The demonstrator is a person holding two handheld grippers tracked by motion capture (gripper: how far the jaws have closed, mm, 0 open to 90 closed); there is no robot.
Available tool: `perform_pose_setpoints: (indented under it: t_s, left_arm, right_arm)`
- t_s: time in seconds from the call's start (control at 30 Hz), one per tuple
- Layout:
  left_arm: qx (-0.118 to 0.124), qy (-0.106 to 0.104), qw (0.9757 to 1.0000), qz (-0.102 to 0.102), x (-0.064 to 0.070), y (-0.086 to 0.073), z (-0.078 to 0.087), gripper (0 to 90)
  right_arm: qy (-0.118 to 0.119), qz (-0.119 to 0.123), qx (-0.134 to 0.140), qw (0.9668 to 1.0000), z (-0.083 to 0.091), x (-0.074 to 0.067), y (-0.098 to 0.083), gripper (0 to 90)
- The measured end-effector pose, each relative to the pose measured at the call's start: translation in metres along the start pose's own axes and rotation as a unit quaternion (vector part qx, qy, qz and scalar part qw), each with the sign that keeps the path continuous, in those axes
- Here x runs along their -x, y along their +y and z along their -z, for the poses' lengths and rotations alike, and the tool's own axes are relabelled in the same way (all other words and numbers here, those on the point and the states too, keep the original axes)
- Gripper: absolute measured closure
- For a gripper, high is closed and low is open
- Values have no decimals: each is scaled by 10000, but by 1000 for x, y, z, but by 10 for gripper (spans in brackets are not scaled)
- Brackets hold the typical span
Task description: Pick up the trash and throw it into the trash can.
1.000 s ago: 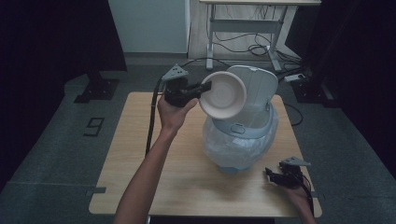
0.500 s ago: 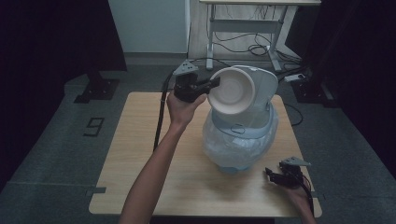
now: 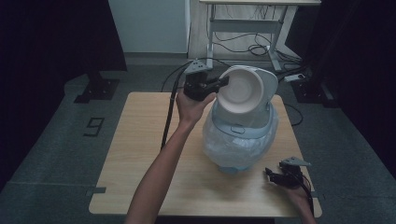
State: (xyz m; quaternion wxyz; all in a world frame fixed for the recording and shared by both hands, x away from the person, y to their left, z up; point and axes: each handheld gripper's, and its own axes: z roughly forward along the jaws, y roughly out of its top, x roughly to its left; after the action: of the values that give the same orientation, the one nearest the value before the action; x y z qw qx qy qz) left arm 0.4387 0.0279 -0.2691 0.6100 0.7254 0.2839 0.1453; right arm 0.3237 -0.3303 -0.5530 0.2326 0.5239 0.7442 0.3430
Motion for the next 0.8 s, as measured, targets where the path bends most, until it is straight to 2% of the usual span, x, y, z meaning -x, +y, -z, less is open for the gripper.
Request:
perform_pose_setpoints:
  t_s: [0.33,0.8]
  left_arm:
    - [-67,-82,9999,-78,8,2,-17,824]
    - [-123,-24,9998,-164,11,-1,-31,821]
  right_arm:
    - [-5,12,-6,10000,0,0,0,293]
    - [-2,18,-6,10000,0,0,0,292]
